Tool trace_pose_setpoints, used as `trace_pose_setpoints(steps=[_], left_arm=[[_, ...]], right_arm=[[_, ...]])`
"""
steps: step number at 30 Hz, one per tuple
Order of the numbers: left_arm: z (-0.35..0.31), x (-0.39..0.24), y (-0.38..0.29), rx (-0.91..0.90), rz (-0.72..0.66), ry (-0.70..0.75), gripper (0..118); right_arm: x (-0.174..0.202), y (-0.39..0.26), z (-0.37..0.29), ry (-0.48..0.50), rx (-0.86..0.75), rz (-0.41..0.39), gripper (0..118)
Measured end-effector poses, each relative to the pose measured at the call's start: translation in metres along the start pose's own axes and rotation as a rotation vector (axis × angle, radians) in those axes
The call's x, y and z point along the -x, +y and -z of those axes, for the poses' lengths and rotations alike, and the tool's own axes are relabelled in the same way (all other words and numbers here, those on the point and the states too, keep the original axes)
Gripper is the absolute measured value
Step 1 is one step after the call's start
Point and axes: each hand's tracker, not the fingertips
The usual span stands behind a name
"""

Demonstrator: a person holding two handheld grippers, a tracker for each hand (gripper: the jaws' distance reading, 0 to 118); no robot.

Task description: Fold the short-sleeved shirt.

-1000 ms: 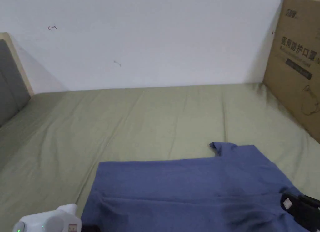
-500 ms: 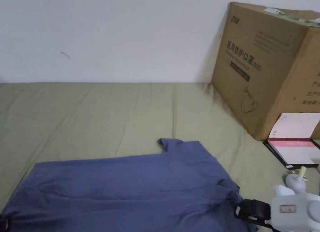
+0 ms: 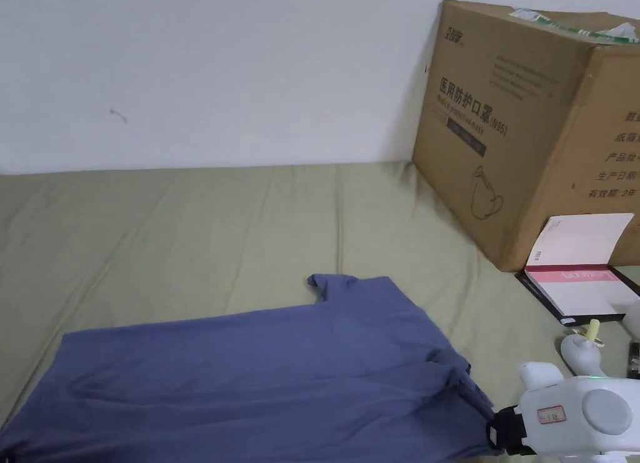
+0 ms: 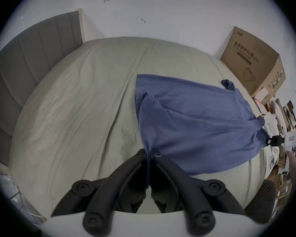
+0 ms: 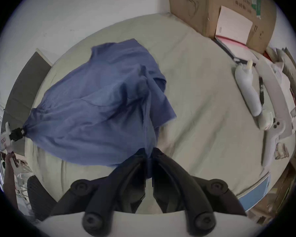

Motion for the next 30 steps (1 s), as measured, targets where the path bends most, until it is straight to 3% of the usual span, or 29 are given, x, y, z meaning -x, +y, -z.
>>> trace_pose_setpoints(steps=[3,7,10,14,17,18,19,20,21,22,23,26,30], left_arm=[[-0.025,0.000,0.001,-0.092,0.034,0.004,2],[-0.057,0.011,-0.012,-0.063,0.039,-0.017,2],[-0.070,0.017,-0.035,0.072,0.032,-0.031,2],[-0.056,0.035,-0.068,0.304,-0.050,-0.063,2],[-0.045,0.043,-0.081,0.302,-0.070,-0.074,3],[-0.047,0.043,-0.080,0.285,-0.081,-0.074,9],[-0.051,0.042,-0.077,0.272,-0.088,-0.055,35],[-0.056,0.041,-0.075,0.255,-0.070,-0.010,57],[-0.060,0.041,-0.072,0.233,-0.051,-0.002,75],[-0.065,0.044,-0.070,0.215,-0.047,-0.001,87],[-0.070,0.046,-0.067,0.204,-0.059,-0.015,89],[-0.084,0.046,-0.056,0.143,-0.120,-0.054,90],[-0.112,0.017,-0.031,-0.002,-0.061,-0.115,91]], right_arm=[[-0.013,-0.005,-0.026,0.039,-0.030,0.035,5],[-0.020,-0.027,-0.060,0.031,-0.031,0.029,5],[-0.027,-0.055,-0.070,0.069,0.024,0.121,5],[-0.032,-0.085,-0.052,0.030,0.141,0.099,5],[-0.034,-0.092,-0.035,0.001,0.199,0.172,5],[-0.032,-0.091,-0.036,-0.004,0.180,0.185,5],[-0.028,-0.089,-0.037,-0.018,0.177,0.177,9],[-0.024,-0.087,-0.038,-0.045,0.175,0.161,23],[-0.018,-0.083,-0.042,-0.101,0.179,0.091,53],[-0.013,-0.081,-0.045,-0.154,0.180,0.031,101],[-0.010,-0.079,-0.047,-0.194,0.180,-0.007,117],[0.003,-0.070,-0.066,-0.204,0.069,-0.047,118],[0.032,-0.050,-0.101,0.000,-0.128,0.007,116]])
